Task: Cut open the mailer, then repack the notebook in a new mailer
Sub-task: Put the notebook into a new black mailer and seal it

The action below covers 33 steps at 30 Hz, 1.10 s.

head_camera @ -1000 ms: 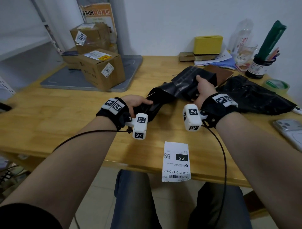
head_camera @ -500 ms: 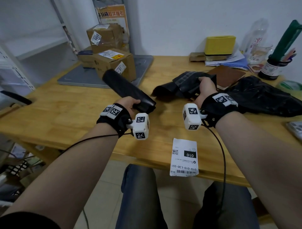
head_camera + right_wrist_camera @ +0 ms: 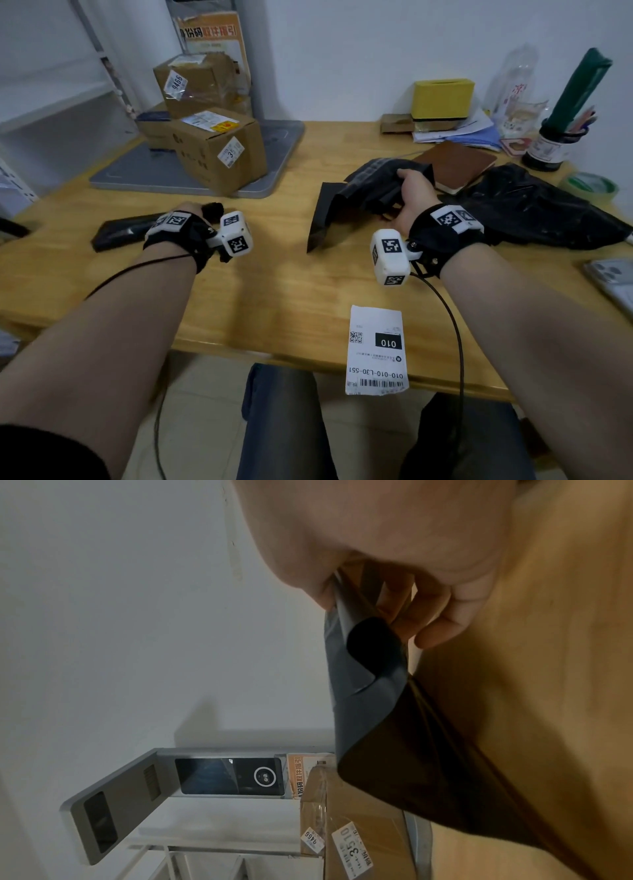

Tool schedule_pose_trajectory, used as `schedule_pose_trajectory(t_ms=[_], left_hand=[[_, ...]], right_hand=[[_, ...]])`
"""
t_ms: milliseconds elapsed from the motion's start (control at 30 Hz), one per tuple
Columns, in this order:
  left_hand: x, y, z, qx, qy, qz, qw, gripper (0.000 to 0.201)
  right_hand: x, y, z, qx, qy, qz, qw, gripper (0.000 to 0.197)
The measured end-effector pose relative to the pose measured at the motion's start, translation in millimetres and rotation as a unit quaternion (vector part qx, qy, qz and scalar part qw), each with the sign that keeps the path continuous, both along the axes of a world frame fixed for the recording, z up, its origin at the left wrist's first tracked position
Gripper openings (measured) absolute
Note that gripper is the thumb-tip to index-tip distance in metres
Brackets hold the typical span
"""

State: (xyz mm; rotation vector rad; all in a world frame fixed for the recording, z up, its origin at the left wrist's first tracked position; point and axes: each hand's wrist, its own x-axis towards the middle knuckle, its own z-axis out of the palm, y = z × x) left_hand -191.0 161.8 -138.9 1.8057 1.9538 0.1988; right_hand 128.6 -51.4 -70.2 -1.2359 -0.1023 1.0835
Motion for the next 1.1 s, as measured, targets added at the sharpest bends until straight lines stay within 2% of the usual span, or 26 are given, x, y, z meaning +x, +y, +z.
schedule_pose_trajectory(t_ms=[33, 67, 133, 167, 200, 233, 267, 333, 367, 400, 467, 533, 700, 867, 933, 1000, 1100], left_hand=[[10.9, -4.6, 9.1, -0.024, 0.005, 0.013, 1.0, 0.022], [17.3, 0.8, 9.7, -0.018, 0.013, -0.004, 1.0, 0.025], [38.0, 1.1, 15.3, -0.024, 0.022, -0.006, 0.999, 0.046], [49.3, -10.3, 23.9, -0.021, -0.009, -0.002, 1.0, 0.054], [66.0, -32.8, 38.2, 0.017, -0.063, -0.005, 0.998, 0.057], [84.4, -61.3, 53.3, 0.032, -0.135, -0.001, 0.99, 0.053], [100.7, -82.1, 63.1, 0.002, -0.239, -0.004, 0.971, 0.047], [134.4, -105.7, 79.8, -0.096, -0.463, 0.03, 0.881, 0.039], [149.1, -118.9, 88.2, -0.135, -0.503, 0.005, 0.854, 0.035], [160.5, -126.0, 95.0, -0.155, -0.502, -0.04, 0.85, 0.031], [178.4, -140.7, 108.8, -0.158, -0.468, -0.116, 0.862, 0.025], [194.5, -145.3, 117.9, -0.159, -0.461, -0.144, 0.861, 0.026], [221.7, -142.3, 137.1, -0.092, -0.524, -0.126, 0.838, 0.018], [235.6, -135.3, 159.3, -0.002, -0.569, -0.112, 0.814, 0.014], [237.8, -130.4, 166.4, 0.003, -0.576, -0.115, 0.81, 0.015], [238.1, -124.4, 171.0, 0.022, -0.577, -0.109, 0.809, 0.017], [233.5, -111.1, 174.7, 0.064, -0.605, -0.085, 0.789, 0.017]], right_hand=[[1.1, -0.1, -0.2, -0.004, -0.002, 0.002, 1.0, 0.034], [2.4, 0.2, -0.6, -0.009, -0.005, 0.005, 1.0, 0.035], [7.2, 1.7, -2.8, -0.019, -0.025, 0.012, 0.999, 0.039], [9.6, 2.7, -3.8, -0.021, -0.041, 0.017, 0.999, 0.039], [11.2, 3.1, -3.5, -0.022, -0.06, 0.026, 0.998, 0.038], [10.9, 1.6, -1.4, -0.018, -0.081, 0.039, 0.996, 0.035], [9.3, -2.1, 2.9, -0.013, -0.105, 0.057, 0.993, 0.031], [6.7, -8.3, 11.4, -0.001, -0.164, 0.1, 0.981, 0.017], [6.7, -10.1, 15.3, 0.008, -0.2, 0.121, 0.972, 0.013], [8.0, -11.7, 19.3, 0.016, -0.241, 0.14, 0.96, 0.013], [11.5, -17.1, 27.8, 0.027, -0.313, 0.174, 0.933, 0.018], [15.9, -24.5, 35.8, 0.037, -0.353, 0.2, 0.913, 0.018], [29.2, -40.8, 45.8, 0.039, -0.392, 0.204, 0.896, 0.021], [45.9, -43.8, 41.7, -0.044, -0.434, 0.262, 0.861, 0.023], [50.8, -39.2, 38.5, -0.058, -0.419, 0.275, 0.863, 0.019], [55.0, -31.1, 38.0, -0.074, -0.421, 0.255, 0.867, 0.024], [54.6, -17.9, 46.1, -0.057, -0.401, 0.209, 0.89, 0.007]])
